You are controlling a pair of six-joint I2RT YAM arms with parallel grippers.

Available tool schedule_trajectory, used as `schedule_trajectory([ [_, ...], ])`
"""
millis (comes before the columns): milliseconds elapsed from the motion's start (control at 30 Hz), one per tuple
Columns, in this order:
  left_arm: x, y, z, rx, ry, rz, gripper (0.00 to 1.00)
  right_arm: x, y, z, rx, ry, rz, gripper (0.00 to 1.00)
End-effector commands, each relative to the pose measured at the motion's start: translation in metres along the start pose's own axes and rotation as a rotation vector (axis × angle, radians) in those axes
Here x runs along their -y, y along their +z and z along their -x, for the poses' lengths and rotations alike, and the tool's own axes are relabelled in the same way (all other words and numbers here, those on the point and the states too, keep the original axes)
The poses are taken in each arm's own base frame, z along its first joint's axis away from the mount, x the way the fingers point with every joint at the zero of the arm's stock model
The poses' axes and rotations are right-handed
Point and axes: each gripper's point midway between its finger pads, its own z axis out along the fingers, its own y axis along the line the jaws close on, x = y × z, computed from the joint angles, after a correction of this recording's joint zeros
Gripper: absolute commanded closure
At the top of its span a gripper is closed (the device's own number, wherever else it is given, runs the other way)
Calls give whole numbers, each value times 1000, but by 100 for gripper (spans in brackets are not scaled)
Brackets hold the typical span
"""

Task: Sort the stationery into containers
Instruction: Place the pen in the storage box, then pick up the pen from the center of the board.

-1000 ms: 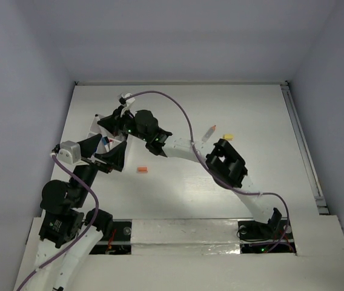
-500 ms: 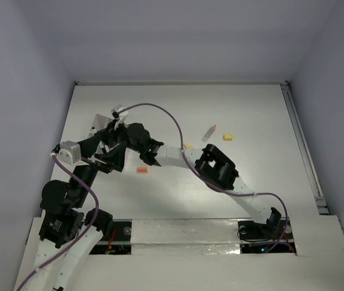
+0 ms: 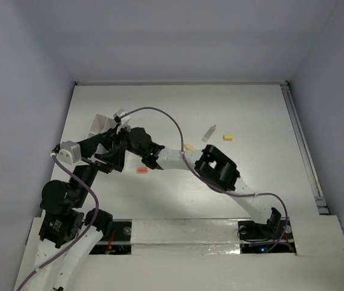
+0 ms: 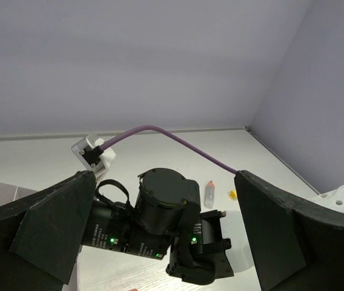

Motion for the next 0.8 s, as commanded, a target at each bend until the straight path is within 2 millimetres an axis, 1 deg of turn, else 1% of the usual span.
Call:
schedule_trajectory([
  [0,4,2,10,42,-4,-17,1,-24,-6,83,164,-17,30,56],
  [33,4,2,10,42,-4,-17,1,-25,-8,88,161,-27,23,56],
  [67,3,3,9,39,-5,-14,1,-20,-12,86,147,-34,-2,56],
  [100,3,3,9,37,-5,-12,1,-26,-20,108,161,-42,-7,56],
  [133,3,3,9,37,-5,-12,1,-27,-26,115,159,-49,-17,56],
  [167,3,3,8,34,-5,-11,1,-9,-33,127,163,-53,-50,56],
  [200,3,3,9,36,-5,-15,1,-3,-50,139,145,-54,-72,57],
  [233,4,3,9,37,-7,-17,1,7,-60,144,132,-46,-97,57],
  [267,4,2,10,41,-7,-20,1,24,-71,139,78,-44,-145,58],
  [300,5,2,10,41,-7,-21,1,58,-89,132,27,-47,-213,58],
  [333,5,2,10,40,-7,-23,1,66,-106,153,23,-41,-241,59],
  [367,6,2,10,39,-8,-27,1,89,-125,141,-58,-31,-319,59],
  [400,8,2,9,35,-11,-36,1,126,-150,132,-109,-20,-410,59],
  [433,8,2,9,34,-11,-38,1,135,-170,145,-119,-16,-450,59],
  [467,9,3,7,27,-11,-42,1,153,-194,127,-217,-7,-525,59],
  [500,9,3,7,24,-11,-45,1,165,-211,125,-253,-10,-568,59],
  [533,9,3,7,23,-12,-46,1,184,-233,117,-308,-23,-624,58],
  [567,11,3,6,18,-15,-55,1,190,-259,106,-402,-18,-679,57],
  [633,12,3,6,20,-15,-59,1,198,-284,95,-492,-43,-720,53],
  [667,12,3,6,22,-16,-60,1,198,-292,87,-535,-44,-728,52],
  [700,12,4,5,15,-15,-61,1,199,-305,74,-601,-44,-745,50],
  [733,13,4,5,15,-16,-62,1,203,-312,70,-633,-52,-749,47],
  [767,13,5,4,10,-16,-63,1,204,-317,63,-672,-39,-734,46],
])
